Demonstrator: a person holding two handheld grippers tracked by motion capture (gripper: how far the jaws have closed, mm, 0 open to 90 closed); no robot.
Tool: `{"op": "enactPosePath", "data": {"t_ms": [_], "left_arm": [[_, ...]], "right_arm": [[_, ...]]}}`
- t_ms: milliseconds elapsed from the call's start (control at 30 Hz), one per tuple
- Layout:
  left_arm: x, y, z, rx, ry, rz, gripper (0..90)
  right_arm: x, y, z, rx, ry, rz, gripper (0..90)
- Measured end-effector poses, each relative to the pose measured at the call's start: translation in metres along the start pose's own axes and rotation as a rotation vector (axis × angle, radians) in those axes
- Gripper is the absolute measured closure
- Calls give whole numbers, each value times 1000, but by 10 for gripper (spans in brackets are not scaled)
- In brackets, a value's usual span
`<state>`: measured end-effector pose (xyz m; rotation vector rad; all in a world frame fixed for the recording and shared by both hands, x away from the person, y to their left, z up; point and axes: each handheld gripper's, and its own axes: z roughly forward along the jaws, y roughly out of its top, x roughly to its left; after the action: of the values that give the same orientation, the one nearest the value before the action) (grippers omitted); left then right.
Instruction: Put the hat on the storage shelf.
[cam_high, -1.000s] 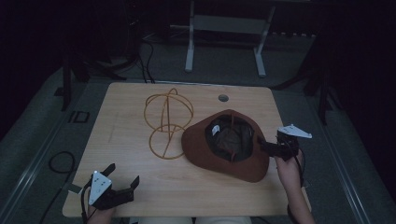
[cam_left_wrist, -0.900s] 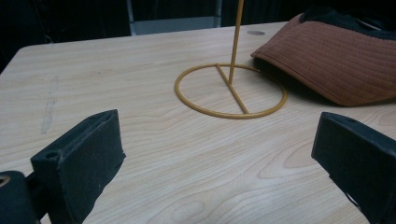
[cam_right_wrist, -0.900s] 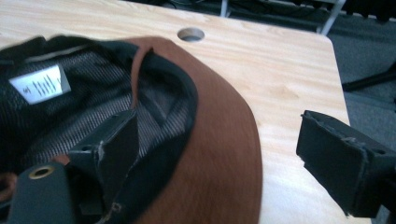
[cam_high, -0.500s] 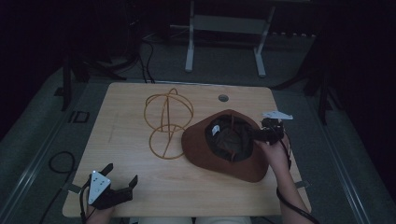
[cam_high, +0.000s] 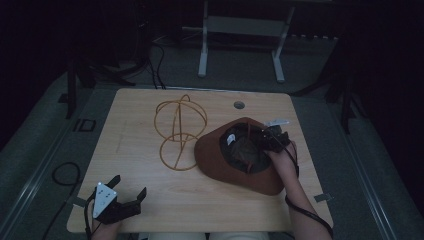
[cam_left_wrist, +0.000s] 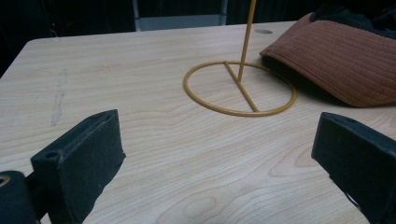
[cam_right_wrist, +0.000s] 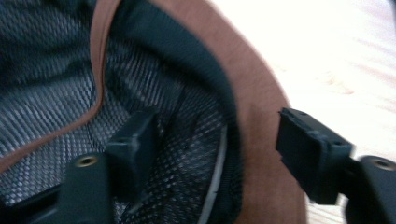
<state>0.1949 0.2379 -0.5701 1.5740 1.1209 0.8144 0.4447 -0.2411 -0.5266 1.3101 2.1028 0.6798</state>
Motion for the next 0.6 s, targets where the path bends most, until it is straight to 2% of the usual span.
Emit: {"op": "enactPosePath", "data": {"t_ms": [67, 133, 200, 367, 467, 600], "left_arm": [[0, 0, 0, -3, 2, -2, 25], [0, 0, 0, -1, 0, -3, 25], [0, 0, -1, 0, 4, -2, 25], [-1, 1, -1, -4, 8, -2, 25], [0, 1, -2, -6, 11, -3, 25], [0, 1, -2, -7, 13, -1, 25]], "right_arm": [[2, -2, 7, 26, 3, -3, 398], [4, -4, 10, 32, 3, 10, 414], [8, -7, 11, 13, -27, 18, 447], [14, -9, 9, -8, -121, 37, 698], [10, -7, 0, -71, -118, 84, 791], [6, -7, -12, -128, -110, 108, 837]]}}
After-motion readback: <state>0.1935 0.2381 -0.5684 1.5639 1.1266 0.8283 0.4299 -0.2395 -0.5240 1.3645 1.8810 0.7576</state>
